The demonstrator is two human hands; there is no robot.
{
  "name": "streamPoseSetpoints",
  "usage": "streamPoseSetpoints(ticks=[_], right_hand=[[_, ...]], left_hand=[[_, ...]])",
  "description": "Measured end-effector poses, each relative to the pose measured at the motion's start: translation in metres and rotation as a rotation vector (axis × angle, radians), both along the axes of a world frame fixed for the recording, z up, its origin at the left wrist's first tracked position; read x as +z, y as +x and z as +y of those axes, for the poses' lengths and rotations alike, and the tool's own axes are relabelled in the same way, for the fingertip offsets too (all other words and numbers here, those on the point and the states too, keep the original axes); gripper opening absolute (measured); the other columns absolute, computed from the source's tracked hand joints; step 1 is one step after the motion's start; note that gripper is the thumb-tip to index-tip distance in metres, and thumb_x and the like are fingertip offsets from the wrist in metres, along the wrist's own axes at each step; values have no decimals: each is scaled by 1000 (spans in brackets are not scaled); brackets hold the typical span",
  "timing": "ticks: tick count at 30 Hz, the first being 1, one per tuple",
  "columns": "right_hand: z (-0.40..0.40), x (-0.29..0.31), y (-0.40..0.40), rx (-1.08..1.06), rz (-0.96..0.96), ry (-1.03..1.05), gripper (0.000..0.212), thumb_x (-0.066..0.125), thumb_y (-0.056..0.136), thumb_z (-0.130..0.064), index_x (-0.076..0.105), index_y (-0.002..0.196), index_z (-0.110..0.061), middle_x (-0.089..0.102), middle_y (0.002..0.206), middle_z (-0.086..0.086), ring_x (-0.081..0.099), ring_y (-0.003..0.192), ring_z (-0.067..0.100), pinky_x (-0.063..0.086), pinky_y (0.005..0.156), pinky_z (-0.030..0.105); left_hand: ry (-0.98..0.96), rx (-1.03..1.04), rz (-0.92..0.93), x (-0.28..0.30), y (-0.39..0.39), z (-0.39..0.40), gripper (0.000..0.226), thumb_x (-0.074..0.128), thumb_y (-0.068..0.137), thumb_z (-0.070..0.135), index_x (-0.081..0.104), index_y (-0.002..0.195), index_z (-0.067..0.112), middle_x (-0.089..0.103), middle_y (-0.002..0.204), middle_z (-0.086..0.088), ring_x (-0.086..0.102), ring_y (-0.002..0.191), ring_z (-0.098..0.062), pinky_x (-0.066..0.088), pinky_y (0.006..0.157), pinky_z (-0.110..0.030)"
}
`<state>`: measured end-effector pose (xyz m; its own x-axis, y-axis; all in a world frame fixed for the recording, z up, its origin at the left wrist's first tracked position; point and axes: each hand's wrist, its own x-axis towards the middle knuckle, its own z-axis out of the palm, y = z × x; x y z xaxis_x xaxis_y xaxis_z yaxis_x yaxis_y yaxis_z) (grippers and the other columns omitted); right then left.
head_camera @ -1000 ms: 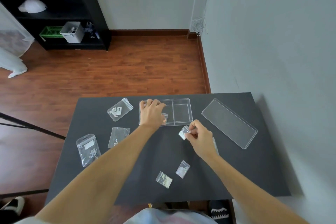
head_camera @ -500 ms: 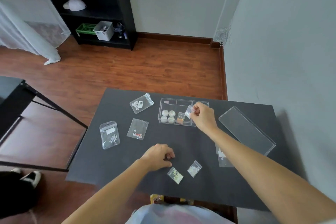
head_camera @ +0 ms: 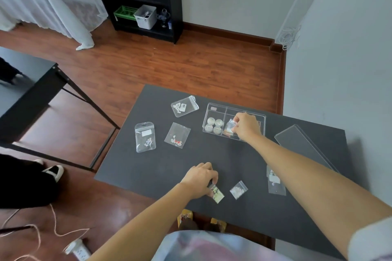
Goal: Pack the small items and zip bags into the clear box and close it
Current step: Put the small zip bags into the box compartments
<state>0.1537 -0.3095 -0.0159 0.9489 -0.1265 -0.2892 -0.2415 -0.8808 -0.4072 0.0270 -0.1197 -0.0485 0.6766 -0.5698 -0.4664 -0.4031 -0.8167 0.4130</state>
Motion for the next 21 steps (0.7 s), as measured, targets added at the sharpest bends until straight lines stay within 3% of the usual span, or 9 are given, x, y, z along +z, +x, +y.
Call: streamPoseSetpoints(ticks=[4,7,10,13,19,21], right_hand=[[-2,-7,-2,18,1,-59,24,64,86,-6,61,109,-12,66,111,17,53,109,35,43,76,35],[-4,-7,-5,61,-72,-111,37,67,87,-11,58,123,-12,66,116,14,50,113,35,44,88,40],[-7,-5,-12,88,-134,-96,40,71,86,-15,59,124,-12,63,124,12,49,119,34,41,99,42],[-13,-2,-27,79,-176,-19,36,69,87,-13,60,122,-13,60,123,11,50,119,31,42,99,40],[-30,4,-71,105,-171,124,14,62,89,-8,68,101,-10,69,96,6,64,85,22,55,81,37],[-35,1,-89,119,-115,137,8,64,88,-10,70,93,-10,71,88,4,65,80,19,56,79,35]], left_hand=[[5,-4,19,3,-1,-4,33,74,82,27,58,109,16,57,117,-5,52,107,-24,43,86,-36],[-5,-2,43,4,-3,-6,25,71,85,21,56,104,15,66,109,-6,55,103,-26,43,79,-36],[-27,8,48,2,-6,-5,20,67,87,17,55,102,15,67,106,-6,56,99,-25,48,81,-39],[-87,80,75,1,-5,-3,15,60,89,8,55,100,16,67,105,-5,61,95,-26,53,82,-39],[-280,221,-1,13,24,2,12,56,88,4,61,95,13,67,97,-2,61,87,-18,44,75,-20],[-366,281,-29,24,42,-1,11,61,85,3,63,91,12,69,93,-3,62,85,-17,45,75,-21]])
